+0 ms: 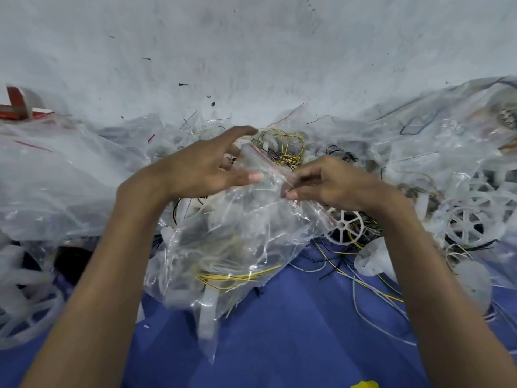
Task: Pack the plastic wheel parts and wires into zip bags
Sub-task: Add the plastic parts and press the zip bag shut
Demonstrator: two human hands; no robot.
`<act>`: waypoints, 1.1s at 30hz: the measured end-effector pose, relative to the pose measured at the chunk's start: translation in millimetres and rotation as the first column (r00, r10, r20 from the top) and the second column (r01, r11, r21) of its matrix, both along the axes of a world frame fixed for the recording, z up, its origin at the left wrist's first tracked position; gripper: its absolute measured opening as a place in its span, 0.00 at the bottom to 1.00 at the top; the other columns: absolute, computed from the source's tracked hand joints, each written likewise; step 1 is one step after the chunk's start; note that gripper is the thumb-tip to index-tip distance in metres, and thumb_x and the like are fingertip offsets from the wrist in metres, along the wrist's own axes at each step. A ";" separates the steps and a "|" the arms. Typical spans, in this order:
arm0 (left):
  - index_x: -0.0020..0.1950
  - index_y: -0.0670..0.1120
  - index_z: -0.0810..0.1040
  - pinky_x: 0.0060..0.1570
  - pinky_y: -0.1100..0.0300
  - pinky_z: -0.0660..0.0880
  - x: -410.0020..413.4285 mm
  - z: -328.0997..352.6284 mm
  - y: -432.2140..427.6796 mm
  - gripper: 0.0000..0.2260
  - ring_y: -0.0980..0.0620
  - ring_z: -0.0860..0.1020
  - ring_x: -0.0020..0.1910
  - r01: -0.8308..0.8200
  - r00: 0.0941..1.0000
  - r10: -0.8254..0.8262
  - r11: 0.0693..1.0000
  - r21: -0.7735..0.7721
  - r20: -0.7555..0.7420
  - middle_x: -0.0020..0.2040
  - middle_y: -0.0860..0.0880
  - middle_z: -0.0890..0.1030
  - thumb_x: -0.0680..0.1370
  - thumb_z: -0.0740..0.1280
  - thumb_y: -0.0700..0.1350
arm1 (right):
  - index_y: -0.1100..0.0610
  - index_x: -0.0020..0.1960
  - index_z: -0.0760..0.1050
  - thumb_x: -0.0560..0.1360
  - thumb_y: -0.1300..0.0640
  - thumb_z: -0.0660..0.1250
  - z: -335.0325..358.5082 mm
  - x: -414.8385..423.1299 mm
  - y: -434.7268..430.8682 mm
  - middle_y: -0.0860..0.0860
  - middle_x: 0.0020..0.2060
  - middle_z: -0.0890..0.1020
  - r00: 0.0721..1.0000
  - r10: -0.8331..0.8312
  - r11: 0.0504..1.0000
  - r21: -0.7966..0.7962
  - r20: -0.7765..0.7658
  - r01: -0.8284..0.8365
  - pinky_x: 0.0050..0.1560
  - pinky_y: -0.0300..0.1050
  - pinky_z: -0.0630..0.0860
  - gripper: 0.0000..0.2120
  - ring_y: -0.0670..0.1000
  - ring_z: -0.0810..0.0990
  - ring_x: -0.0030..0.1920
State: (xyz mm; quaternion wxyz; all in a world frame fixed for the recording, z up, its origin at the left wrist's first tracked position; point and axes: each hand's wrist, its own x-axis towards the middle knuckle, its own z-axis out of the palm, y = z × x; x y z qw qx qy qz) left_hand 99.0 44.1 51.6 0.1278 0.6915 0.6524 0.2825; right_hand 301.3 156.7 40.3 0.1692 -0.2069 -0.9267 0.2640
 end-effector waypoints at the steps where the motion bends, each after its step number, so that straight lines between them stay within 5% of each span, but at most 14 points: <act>1: 0.69 0.65 0.61 0.55 0.60 0.70 5.4 0.2 2.2 0.32 0.55 0.75 0.59 0.020 0.999 -0.019 0.999 0.029 -0.034 0.63 0.53 0.72 0.66 0.63 0.67 | 0.52 0.47 0.81 0.72 0.62 0.70 0.3 -2.8 -2.0 0.50 0.42 0.85 1.000 0.008 1.000 0.017 -0.027 -0.008 0.49 0.35 0.76 0.06 0.46 0.82 0.45; 3: 0.63 0.63 0.69 0.54 0.64 0.67 8.9 0.3 5.4 0.21 0.57 0.75 0.58 0.043 0.993 -0.037 0.998 0.051 -0.108 0.62 0.54 0.75 0.71 0.64 0.63 | 0.51 0.46 0.82 0.71 0.62 0.71 2.2 -5.8 -5.1 0.51 0.41 0.85 0.995 0.012 0.999 0.042 -0.096 -0.008 0.50 0.39 0.76 0.08 0.47 0.82 0.44; 6: 0.45 0.57 0.74 0.40 0.78 0.65 3.1 0.1 5.8 0.05 0.68 0.74 0.45 0.039 0.993 -0.024 0.992 0.121 -0.119 0.46 0.59 0.77 0.74 0.69 0.53 | 0.49 0.45 0.82 0.70 0.61 0.72 4.7 -6.1 -8.1 0.49 0.41 0.85 0.986 0.012 0.999 0.038 -0.169 -0.006 0.50 0.39 0.77 0.08 0.46 0.83 0.43; 12: 0.38 0.54 0.74 0.39 0.73 0.66 -10.3 2.0 -0.8 0.08 0.62 0.74 0.40 -0.039 0.986 0.061 0.989 0.141 -0.154 0.39 0.58 0.77 0.72 0.70 0.54 | 0.52 0.44 0.82 0.72 0.54 0.70 7.8 8.9 1.4 0.46 0.39 0.85 0.979 -0.044 0.999 -0.015 -0.198 0.042 0.45 0.33 0.77 0.04 0.43 0.83 0.40; 18: 0.33 0.54 0.83 0.44 0.62 0.69 -22.2 4.8 -9.0 0.26 0.60 0.78 0.41 -0.208 0.978 0.208 0.976 0.065 -0.003 0.35 0.57 0.82 0.63 0.56 0.73 | 0.60 0.41 0.78 0.73 0.61 0.69 1.3 34.9 28.3 0.51 0.27 0.81 0.992 -0.105 0.987 -0.125 -0.066 0.096 0.32 0.35 0.74 0.03 0.47 0.78 0.28; 21: 0.29 0.52 0.82 0.40 0.65 0.65 -26.5 5.8 -6.6 0.32 0.61 0.77 0.36 -0.326 0.945 0.321 0.939 0.107 0.061 0.31 0.60 0.80 0.64 0.51 0.75 | 0.51 0.46 0.78 0.73 0.68 0.67 -4.8 38.2 39.6 0.48 0.40 0.82 0.986 -0.167 0.984 -0.061 -0.021 0.165 0.45 0.38 0.77 0.11 0.42 0.82 0.40; 25: 0.27 0.49 0.81 0.38 0.64 0.66 -30.2 2.8 -4.6 0.20 0.62 0.76 0.37 -0.343 0.939 0.345 0.932 0.119 0.011 0.29 0.55 0.80 0.71 0.67 0.62 | 0.52 0.57 0.77 0.72 0.59 0.71 -17.7 40.7 53.1 0.50 0.59 0.78 0.941 -0.276 0.961 0.035 0.196 0.275 0.59 0.47 0.74 0.15 0.47 0.78 0.54; 28: 0.27 0.51 0.80 0.35 0.62 0.66 -32.1 1.6 -4.2 0.13 0.62 0.73 0.34 -0.309 0.949 0.312 0.949 0.070 -0.045 0.27 0.61 0.78 0.71 0.72 0.51 | 0.52 0.63 0.74 0.72 0.50 0.71 -25.1 46.5 62.0 0.52 0.63 0.75 0.861 -0.362 0.932 0.113 0.358 0.344 0.59 0.44 0.70 0.20 0.51 0.75 0.60; 33: 0.35 0.52 0.80 0.34 0.63 0.68 -31.3 -3.3 -1.5 0.05 0.57 0.77 0.38 -0.275 0.960 0.275 0.961 0.006 -0.053 0.34 0.56 0.79 0.72 0.72 0.45 | 0.54 0.67 0.69 0.73 0.47 0.69 -36.1 60.4 77.8 0.54 0.67 0.70 0.734 -0.423 0.897 0.133 0.532 0.421 0.64 0.50 0.69 0.26 0.55 0.70 0.65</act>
